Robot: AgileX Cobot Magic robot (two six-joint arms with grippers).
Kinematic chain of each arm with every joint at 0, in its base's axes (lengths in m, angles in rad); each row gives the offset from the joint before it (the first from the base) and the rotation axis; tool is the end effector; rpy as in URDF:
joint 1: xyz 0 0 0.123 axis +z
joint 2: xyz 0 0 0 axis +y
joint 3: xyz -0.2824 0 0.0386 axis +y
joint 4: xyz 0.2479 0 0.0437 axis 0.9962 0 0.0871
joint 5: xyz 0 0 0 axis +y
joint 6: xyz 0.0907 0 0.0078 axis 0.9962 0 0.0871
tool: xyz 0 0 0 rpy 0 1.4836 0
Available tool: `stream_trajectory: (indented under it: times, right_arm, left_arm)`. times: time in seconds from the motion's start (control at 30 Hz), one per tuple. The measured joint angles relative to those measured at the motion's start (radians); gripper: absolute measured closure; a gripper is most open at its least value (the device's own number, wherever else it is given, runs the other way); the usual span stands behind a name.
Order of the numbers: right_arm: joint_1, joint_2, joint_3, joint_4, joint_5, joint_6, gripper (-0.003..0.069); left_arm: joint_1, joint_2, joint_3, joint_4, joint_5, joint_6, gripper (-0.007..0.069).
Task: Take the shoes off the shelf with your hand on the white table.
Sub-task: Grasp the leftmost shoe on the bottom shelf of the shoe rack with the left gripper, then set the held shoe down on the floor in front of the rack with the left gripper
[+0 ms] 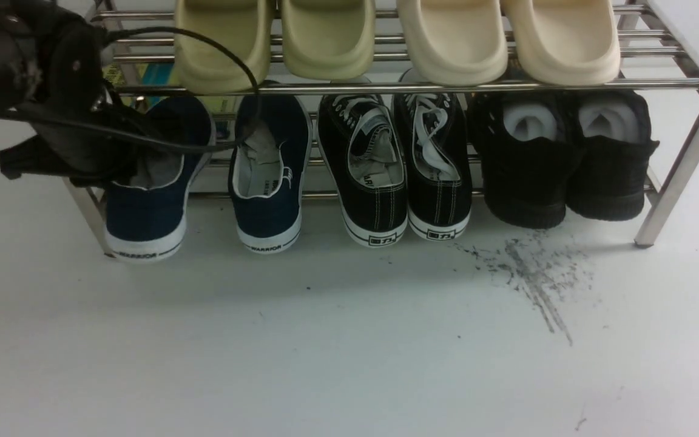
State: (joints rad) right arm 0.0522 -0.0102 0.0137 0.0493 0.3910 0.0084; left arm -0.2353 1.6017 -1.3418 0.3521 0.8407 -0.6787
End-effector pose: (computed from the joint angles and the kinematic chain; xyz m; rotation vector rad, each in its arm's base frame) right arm 0.0518 0.0044 0.1739 -0.0112 1.8786 0.0906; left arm 0.3428 -0.0581 0.3094 -0.3524 2.4802 0.0578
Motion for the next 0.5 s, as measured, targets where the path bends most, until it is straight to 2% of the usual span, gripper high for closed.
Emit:
stream_trajectory:
  times: [0.37, 0.5]
  right_arm:
    - [0.0, 0.0, 0.0, 0.0, 0.0, 0.0, 0.042]
    - [0.0, 0.0, 0.0, 0.0, 0.0, 0.0, 0.042]
  left_arm:
    - [0.0, -0.322, 0.068, -0.015, 0.273, 0.091, 0.0583]
    - [0.0, -0.458, 0.214, -0.05, 0.297, 0.093, 0.0583]
